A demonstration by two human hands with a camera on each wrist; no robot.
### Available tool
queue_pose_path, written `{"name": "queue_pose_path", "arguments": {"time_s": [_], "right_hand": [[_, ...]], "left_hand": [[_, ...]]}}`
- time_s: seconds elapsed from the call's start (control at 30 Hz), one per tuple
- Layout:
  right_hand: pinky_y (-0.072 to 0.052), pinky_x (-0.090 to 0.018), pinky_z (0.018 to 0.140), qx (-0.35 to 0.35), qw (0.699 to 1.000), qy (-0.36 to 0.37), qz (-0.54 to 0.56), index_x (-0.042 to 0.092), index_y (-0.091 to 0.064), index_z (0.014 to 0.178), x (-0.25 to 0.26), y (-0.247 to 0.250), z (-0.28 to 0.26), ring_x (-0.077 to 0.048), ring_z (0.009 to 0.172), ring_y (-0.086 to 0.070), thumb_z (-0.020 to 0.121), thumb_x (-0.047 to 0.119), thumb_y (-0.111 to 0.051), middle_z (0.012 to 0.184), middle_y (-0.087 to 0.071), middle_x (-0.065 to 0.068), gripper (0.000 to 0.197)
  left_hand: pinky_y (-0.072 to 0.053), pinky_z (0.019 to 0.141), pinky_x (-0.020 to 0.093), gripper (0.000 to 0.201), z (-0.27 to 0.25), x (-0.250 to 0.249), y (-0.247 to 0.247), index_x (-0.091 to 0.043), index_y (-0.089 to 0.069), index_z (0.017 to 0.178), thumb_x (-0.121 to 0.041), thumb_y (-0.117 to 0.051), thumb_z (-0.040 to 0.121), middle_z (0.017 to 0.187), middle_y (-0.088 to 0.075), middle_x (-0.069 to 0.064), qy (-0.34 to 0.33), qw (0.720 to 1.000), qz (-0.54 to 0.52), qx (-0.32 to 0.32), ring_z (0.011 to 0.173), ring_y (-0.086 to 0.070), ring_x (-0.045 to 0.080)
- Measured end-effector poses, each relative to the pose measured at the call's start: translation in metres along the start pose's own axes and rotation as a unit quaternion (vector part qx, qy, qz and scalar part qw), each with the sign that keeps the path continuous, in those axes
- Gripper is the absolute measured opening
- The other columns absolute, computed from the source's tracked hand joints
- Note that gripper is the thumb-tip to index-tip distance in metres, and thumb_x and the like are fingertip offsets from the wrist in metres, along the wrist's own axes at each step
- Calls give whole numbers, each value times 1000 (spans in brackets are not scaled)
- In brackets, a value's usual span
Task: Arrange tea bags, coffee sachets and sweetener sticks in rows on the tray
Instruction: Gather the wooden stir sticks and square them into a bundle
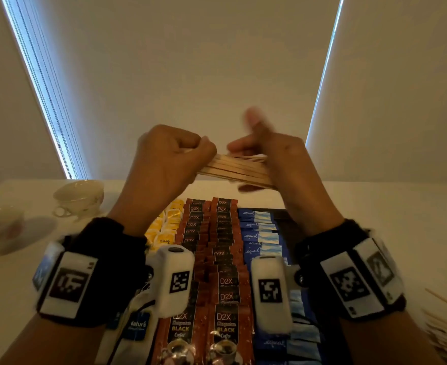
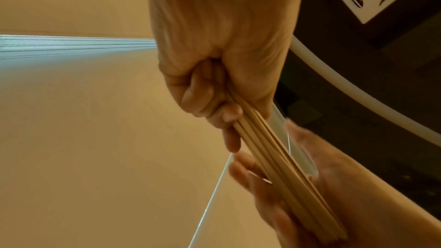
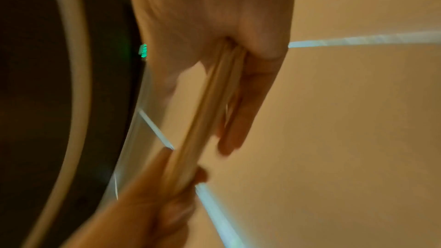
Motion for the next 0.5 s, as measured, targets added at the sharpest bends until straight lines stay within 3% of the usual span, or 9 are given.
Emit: {"name": "queue_pose_path", "arguments": {"time_s": [0.07, 0.13, 0.2, 0.27, 0.33, 0.4, 0.5], "right_hand": [[-46, -17, 46, 102, 974, 23, -203, 17, -70, 87, 3, -14, -4, -13, 52, -63, 68, 55, -67, 72, -69, 0, 43], [-38, -12, 45, 130, 930, 20, -342, 20, -70, 88, -3, -13, -5, -9, 55, -58, 66, 50, -76, 70, -66, 1, 37], [-38, -13, 47, 104, 920, 22, -377, 22, -71, 91, -2, -6, -4, -7, 55, -54, 75, 39, -73, 68, -63, 4, 23], [-36, -18, 49, 88, 915, 28, -392, 26, -68, 80, -1, -2, -4, -7, 52, -50, 78, 31, -68, 60, -57, 7, 4], [-33, -22, 50, 82, 902, 43, -422, 29, -58, 67, -1, -1, -4, -7, 50, -46, 78, 30, -66, 55, -51, 8, 13], [-33, -22, 51, 67, 901, 53, -425, 28, -58, 67, 1, 3, -4, -8, 51, -46, 78, 29, -65, 55, -51, 8, 13], [-36, -25, 52, 40, 901, 69, -427, 21, -65, 71, 6, 11, -3, -9, 52, -48, 79, 28, -64, 57, -54, 3, 10]], "left_hand": [[-38, 47, 9, 36, 1, 2, 2, -20, -66, 55, -33, -54, 86, 44, -54, 3, 4, 1000, -16, 6, 43, -48, 7], [-38, 48, 10, 36, 0, 5, -1, -16, -68, 57, -37, -51, 81, 45, -54, 7, 9, 1000, -18, 19, 42, -48, 8], [-37, 50, 8, 36, 0, 6, -7, -19, -66, 55, -33, -54, 87, 41, -52, 2, 15, 999, -13, 26, 41, -50, 6], [-35, 47, 7, 38, 0, 9, -13, -20, -65, 58, -22, -51, 93, 45, -56, -2, 28, 999, -6, 41, 39, -49, 5], [-40, 44, 13, 36, -1, 14, -18, -16, -68, 67, -20, -47, 96, 51, -62, 1, 64, 995, -36, 70, 38, -49, 7], [-51, 51, 20, 36, -1, 19, -17, -17, -68, 76, -27, -42, 99, 65, -69, 1, 105, 987, -92, 83, 49, -60, 11], [-54, 77, 29, 44, 4, 24, -6, -21, -67, 90, -41, -28, 101, 93, -72, 0, 145, 972, -178, 42, 85, -69, 13]]}}
Point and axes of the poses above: each hand's wrist, its own z-axis towards the middle knuckle, its own y-axis out of the back of the hand, x = y × z, the point moved 8 cm from there along z, towards the middle knuckle
